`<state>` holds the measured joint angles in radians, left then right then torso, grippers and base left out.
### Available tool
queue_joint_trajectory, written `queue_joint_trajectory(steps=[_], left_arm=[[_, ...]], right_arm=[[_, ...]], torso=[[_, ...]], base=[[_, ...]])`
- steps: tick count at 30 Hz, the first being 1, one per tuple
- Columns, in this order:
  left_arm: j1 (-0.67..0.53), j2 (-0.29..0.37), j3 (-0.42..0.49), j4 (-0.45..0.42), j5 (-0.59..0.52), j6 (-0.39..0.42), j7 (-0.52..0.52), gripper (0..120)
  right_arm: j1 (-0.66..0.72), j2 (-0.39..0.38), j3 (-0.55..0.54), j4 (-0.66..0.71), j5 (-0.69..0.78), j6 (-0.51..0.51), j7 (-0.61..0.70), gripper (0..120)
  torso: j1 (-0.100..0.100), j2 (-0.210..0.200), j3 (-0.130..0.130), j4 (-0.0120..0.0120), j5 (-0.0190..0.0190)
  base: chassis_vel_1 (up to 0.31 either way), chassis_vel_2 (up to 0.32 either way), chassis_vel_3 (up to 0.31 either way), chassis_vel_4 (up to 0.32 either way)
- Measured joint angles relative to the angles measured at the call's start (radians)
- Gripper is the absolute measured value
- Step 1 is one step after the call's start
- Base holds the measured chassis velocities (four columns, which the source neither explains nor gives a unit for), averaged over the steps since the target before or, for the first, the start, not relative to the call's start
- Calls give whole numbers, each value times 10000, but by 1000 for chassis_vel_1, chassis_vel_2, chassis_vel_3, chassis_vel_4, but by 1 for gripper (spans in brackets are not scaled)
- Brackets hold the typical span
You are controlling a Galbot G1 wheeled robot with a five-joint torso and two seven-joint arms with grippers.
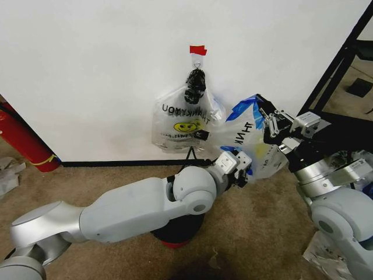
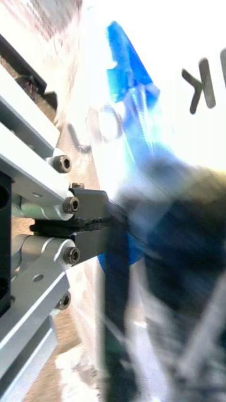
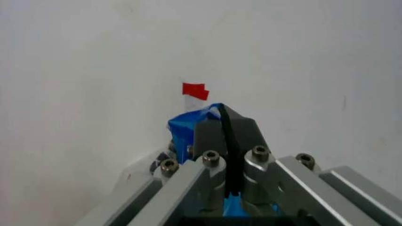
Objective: Pick up the garbage bag from the wall and place it over the trash bin.
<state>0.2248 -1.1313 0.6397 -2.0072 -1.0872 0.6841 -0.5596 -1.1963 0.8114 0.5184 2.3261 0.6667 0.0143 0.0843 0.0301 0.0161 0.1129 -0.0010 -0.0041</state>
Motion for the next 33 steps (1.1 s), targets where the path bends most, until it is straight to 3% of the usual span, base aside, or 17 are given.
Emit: queue_joint_trajectory(steps=[7,12,14,19,33], left_arm=[[835,979,-1318,-714,15,-561,-342,0],[2121,2201,-2701,-1769,46,-985,-328,0],[2256,2277,-2861,-1874,56,-1039,-320,0],[3440,2824,-4778,-2628,208,-1447,-231,0],[5663,3929,-7226,-4076,293,-1983,61,0]], right_arm=[[-336,850,551,-105,338,27,134,0],[-625,1448,872,-167,860,6,289,0],[-656,1517,872,-176,863,19,294,0],[-983,2242,383,-420,192,375,274,0],[-1267,3063,-960,-487,-1130,639,159,0]], torso=[[0,0,0,-2,-1],[0,0,0,5,-4],[0,0,0,3,-3],[0,0,0,1,-2],[-1,0,-1,1,-3]], base=[[0,0,0,0],[0,0,0,0],[0,0,0,0],[0,0,0,0],[0,0,0,0]])
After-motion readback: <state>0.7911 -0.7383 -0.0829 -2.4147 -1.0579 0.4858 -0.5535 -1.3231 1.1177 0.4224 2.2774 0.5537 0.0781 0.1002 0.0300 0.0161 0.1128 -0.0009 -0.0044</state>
